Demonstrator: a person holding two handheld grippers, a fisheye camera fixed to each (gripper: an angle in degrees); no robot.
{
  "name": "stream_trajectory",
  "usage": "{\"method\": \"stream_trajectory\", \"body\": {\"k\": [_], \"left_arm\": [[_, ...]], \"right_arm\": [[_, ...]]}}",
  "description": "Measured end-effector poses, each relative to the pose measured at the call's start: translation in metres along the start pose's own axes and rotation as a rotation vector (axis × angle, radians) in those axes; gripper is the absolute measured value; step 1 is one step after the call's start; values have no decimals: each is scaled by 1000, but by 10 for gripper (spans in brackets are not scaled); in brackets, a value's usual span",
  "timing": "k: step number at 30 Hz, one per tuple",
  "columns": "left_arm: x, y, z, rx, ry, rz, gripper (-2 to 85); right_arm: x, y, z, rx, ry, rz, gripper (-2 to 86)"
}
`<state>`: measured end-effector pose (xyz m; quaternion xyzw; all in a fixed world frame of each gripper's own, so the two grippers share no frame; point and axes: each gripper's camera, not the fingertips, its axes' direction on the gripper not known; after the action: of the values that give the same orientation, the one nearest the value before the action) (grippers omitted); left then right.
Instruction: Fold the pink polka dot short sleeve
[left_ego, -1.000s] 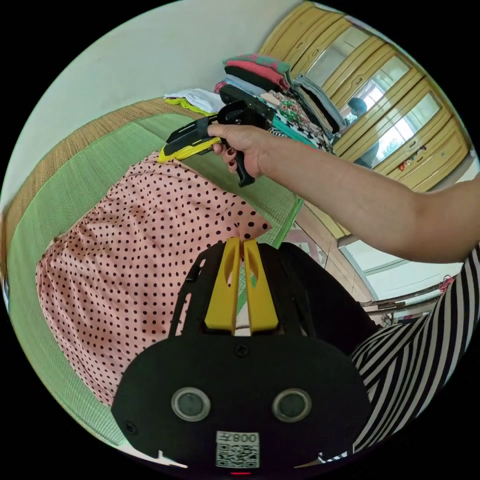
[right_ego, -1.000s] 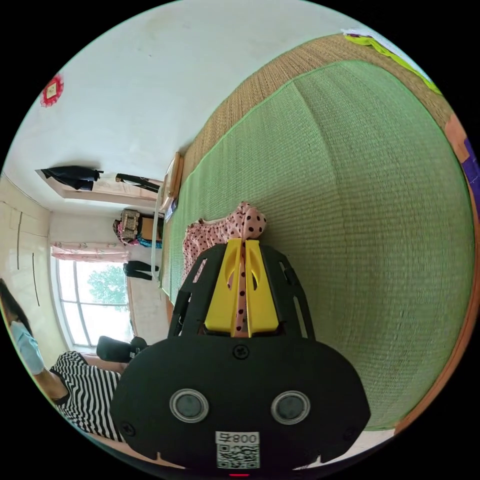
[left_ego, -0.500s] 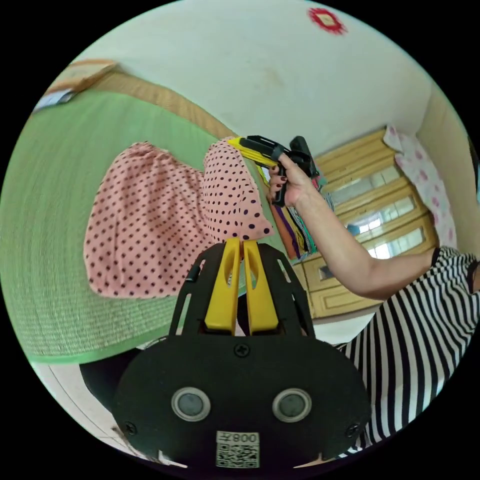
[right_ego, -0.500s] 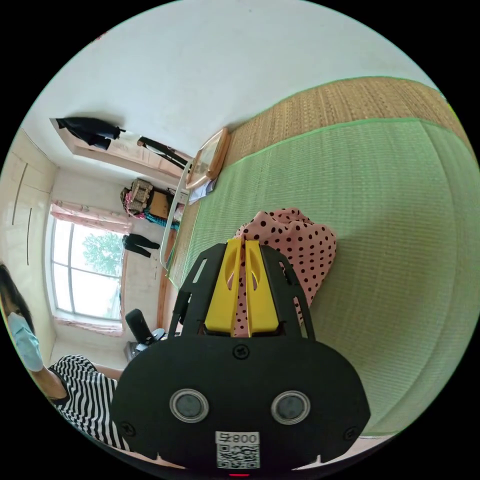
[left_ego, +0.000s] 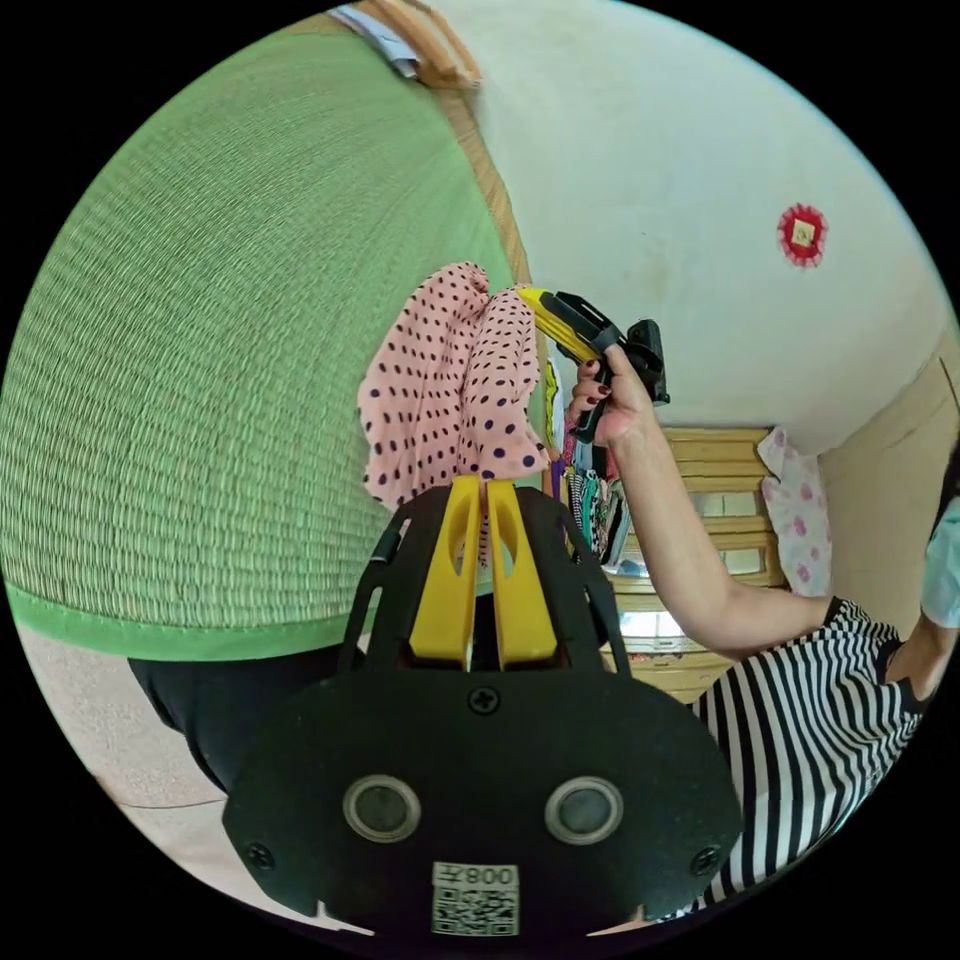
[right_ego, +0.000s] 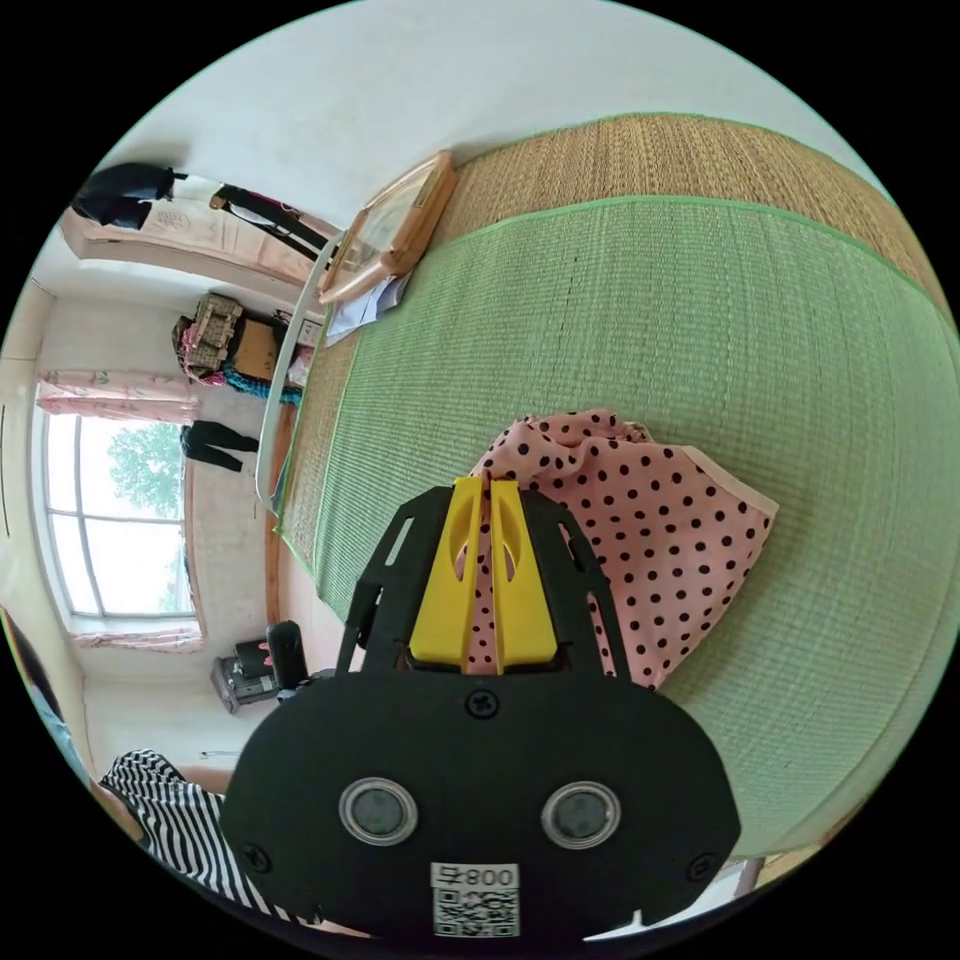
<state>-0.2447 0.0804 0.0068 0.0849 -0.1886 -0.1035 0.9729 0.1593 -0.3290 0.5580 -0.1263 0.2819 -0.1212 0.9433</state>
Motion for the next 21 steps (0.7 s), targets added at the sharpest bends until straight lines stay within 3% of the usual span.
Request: {"method": "stream_trajectory", "body": {"k": [21], "left_arm": [[-47, -34, -96, -14, 145, -202, 11]], "right_arm": [[-11, -48, 155, -121, 99, -39, 28]]}}
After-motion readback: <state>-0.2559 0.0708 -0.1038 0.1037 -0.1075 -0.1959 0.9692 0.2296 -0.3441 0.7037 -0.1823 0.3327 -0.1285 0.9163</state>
